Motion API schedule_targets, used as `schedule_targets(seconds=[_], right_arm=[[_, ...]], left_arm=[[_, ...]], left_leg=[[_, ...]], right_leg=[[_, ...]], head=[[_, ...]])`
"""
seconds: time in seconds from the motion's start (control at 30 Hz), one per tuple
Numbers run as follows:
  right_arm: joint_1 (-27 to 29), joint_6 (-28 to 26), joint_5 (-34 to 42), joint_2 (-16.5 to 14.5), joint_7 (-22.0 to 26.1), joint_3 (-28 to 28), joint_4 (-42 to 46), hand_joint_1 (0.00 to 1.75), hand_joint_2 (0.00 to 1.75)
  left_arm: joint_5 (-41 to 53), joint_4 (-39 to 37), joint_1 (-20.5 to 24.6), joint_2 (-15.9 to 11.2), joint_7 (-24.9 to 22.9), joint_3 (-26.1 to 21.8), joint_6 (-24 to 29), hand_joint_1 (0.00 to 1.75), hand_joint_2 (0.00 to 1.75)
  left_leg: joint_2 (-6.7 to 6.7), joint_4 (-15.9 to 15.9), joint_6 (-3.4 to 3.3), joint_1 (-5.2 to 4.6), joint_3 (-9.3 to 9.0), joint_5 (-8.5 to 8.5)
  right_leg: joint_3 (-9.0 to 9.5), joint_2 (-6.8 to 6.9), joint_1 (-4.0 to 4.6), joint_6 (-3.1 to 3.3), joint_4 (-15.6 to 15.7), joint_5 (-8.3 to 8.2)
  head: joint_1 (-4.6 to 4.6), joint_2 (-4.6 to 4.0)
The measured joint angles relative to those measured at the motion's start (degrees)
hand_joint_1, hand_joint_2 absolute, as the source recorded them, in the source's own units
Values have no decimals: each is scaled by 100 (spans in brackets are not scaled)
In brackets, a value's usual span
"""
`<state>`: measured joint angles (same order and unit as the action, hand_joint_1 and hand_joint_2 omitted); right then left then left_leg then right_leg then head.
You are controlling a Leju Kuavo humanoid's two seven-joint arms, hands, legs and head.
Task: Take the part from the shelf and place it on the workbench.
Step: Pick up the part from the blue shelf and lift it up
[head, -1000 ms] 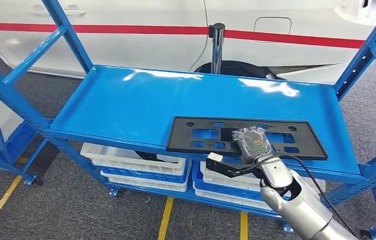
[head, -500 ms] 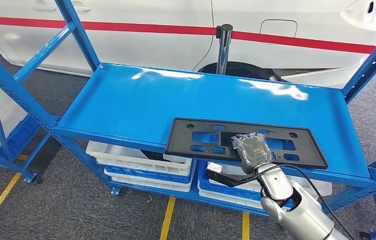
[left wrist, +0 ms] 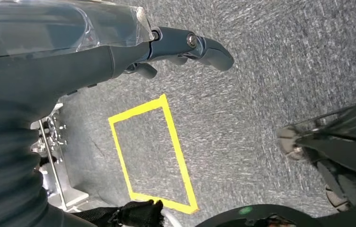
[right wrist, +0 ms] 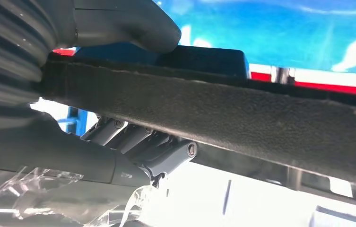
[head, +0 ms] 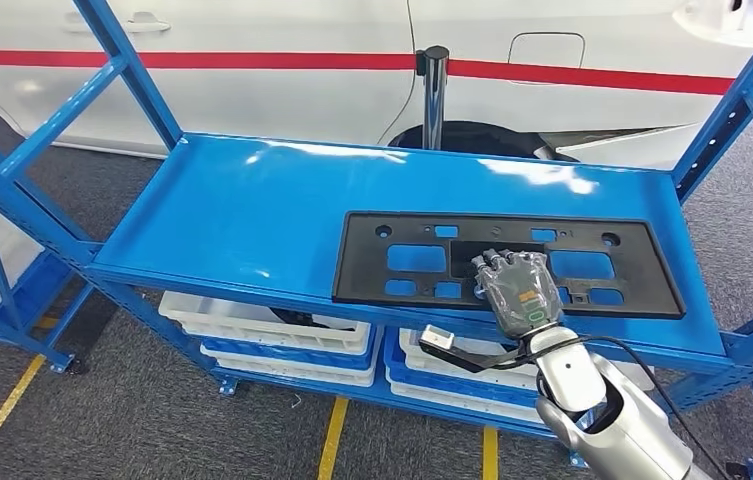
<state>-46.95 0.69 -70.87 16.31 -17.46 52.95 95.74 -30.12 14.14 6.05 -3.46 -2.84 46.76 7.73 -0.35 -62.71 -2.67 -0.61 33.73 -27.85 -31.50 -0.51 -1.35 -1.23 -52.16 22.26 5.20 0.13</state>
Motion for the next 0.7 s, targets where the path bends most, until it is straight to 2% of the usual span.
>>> schedule_targets(seconds=[0.07,0.1,0.17,0.23,0.27,0.3,0.37,0.4,0.43,0.47,0.53,0.57,0.6,0.63,0.7], right_arm=[[1,-3,-14,33,4,-27,89,175,175],[6,-5,-21,51,4,-42,123,175,175],[26,-8,-41,84,4,-58,163,175,175],[56,-8,-56,121,5,-81,207,175,175],[65,-7,-61,147,5,-97,233,175,175],[77,-7,-64,174,4,-110,253,175,175],[116,-4,-68,214,2,-121,273,175,175],[146,-3,-69,231,2,-122,279,175,175],[174,-1,-69,244,2,-122,286,175,175],[193,0,-69,257,2,-122,293,175,175],[201,0,-70,274,-1,-130,310,175,175],[198,-1,-72,281,-2,-134,324,175,175],[199,-1,-74,289,-3,-139,339,175,175],[199,0,-75,295,-4,-143,351,175,175],[213,6,-73,299,-4,-145,360,175,175]], left_arm=[[1,0,6,-15,-1,5,-15,0,175],[1,0,12,-24,-2,9,-24,0,175],[3,1,22,-39,-5,22,-42,0,175],[3,0,32,-50,-11,47,-50,0,175],[3,0,38,-49,-13,63,-56,0,175],[3,0,44,-48,-14,79,-60,0,175],[3,0,48,-42,-14,100,-65,0,175],[2,0,47,-38,-14,105,-66,0,175],[2,0,45,-34,-15,111,-68,0,175],[2,0,43,-31,-15,116,-71,0,175],[2,0,41,-28,-16,124,-74,0,175],[2,0,47,-28,-16,126,-74,0,175],[2,0,48,-30,-17,126,-74,0,175],[2,0,50,-31,-19,126,-74,0,175],[2,0,47,-32,-21,127,-77,0,175]], left_leg=[[0,913,-190,-100,-444,381],[0,1176,-259,-143,-562,484],[0,1313,-317,-187,-587,566],[11,1438,-329,-160,-596,693],[18,1503,-329,-140,-590,760],[25,1547,-312,-123,-577,814],[27,1535,-294,-124,-498,863],[27,1518,-281,-121,-453,885],[26,1495,-266,-115,-404,906],[26,1464,-249,-103,-354,925],[25,1390,-205,-84,-263,949],[25,1353,-182,-84,-220,963],[24,1325,-155,-92,-185,987],[21,1303,-127,-101,-152,1018],[12,1279,-69,-105,-100,1077]], right_leg=[[8,-2,13,0,18,-20],[6,2,11,-12,26,-36],[-4,11,7,-65,56,-79],[-47,19,15,-124,33,-29],[-114,20,20,-152,-107,112],[-229,21,22,-174,-391,338],[-530,20,16,-226,-1240,849],[-624,21,12,-251,-1570,992],[-613,21,8,-272,-1689,1019],[-477,22,0,-292,-1550,933],[77,24,-35,-347,-733,648],[324,6,-45,-342,-338,529],[474,-12,-55,-320,-72,453],[529,-30,-54,-282,55,417],[457,-38,-56,-181,65,356]], head=[[-1,0],[0,0],[3,0],[2,0],[1,0],[-1,0],[-3,0],[-3,0],[-3,0],[-3,0],[-2,0],[1,0],[2,0],[4,0],[5,0]])
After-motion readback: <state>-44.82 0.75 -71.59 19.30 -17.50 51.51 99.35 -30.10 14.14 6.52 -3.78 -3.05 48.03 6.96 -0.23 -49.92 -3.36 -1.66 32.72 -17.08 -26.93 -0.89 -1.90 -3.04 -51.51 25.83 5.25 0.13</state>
